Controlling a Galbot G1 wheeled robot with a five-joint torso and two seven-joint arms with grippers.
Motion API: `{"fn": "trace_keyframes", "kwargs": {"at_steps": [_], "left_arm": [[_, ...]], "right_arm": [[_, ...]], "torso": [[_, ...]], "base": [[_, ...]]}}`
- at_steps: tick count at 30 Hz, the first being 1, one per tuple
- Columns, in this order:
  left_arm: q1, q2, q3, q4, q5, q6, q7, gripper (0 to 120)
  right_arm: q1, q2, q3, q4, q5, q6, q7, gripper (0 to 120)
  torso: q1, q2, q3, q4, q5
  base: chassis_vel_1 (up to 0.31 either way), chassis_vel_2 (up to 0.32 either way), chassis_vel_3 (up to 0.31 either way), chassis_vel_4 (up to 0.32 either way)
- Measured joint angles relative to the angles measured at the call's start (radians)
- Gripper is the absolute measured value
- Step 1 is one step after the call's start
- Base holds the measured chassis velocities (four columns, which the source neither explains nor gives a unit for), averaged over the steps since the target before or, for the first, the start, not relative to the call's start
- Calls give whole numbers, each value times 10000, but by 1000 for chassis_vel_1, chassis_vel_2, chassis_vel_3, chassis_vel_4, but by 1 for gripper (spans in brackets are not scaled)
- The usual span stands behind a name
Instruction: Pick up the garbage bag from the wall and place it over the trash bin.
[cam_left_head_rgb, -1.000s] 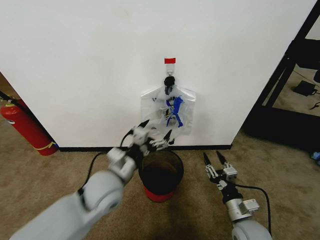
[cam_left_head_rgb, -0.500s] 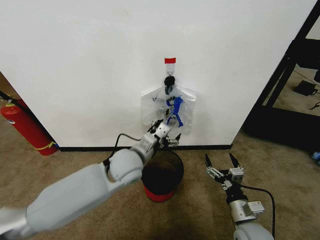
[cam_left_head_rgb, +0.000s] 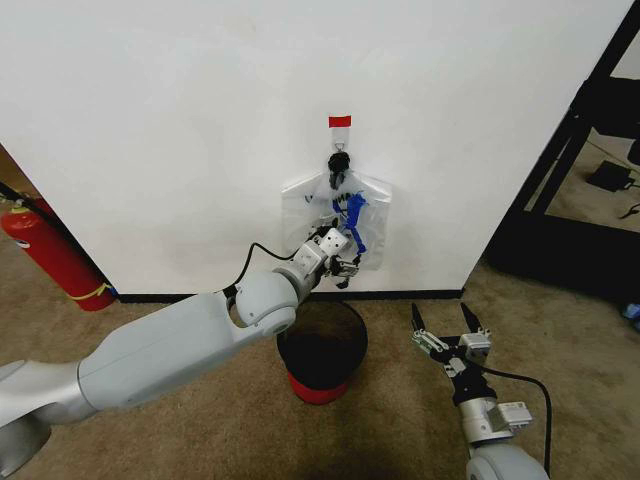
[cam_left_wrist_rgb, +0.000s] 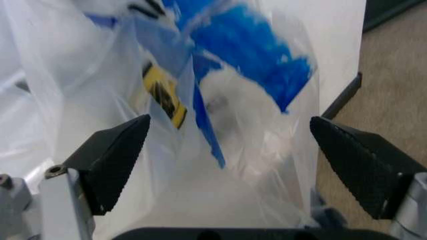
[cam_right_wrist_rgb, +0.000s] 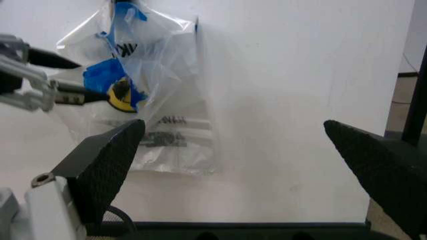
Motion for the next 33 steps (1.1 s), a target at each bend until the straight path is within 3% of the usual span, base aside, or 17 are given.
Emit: {"fn": "trace_keyframes", "kwargs": {"at_steps": [25, 29, 33], "left_arm": [[-269, -444, 197, 680, 46, -78, -226, 1], [45, -325, -263, 481, 41, -115, -314, 0], [929, -282, -1042, 195, 71, -246, -474, 0]], "right_arm": [[14, -102, -76, 151, 372, -102, -23, 100], [101, -325, -132, 278, 416, -166, -22, 100], [284, -1019, -267, 505, 407, -349, -23, 100]], "torso": [[1, 0, 0, -4, -1], [0, 0, 0, -2, 2], [0, 0, 0, 2, -1]], "base": [[0, 0, 0, 0], [0, 0, 0, 0], [0, 0, 0, 0]]}}
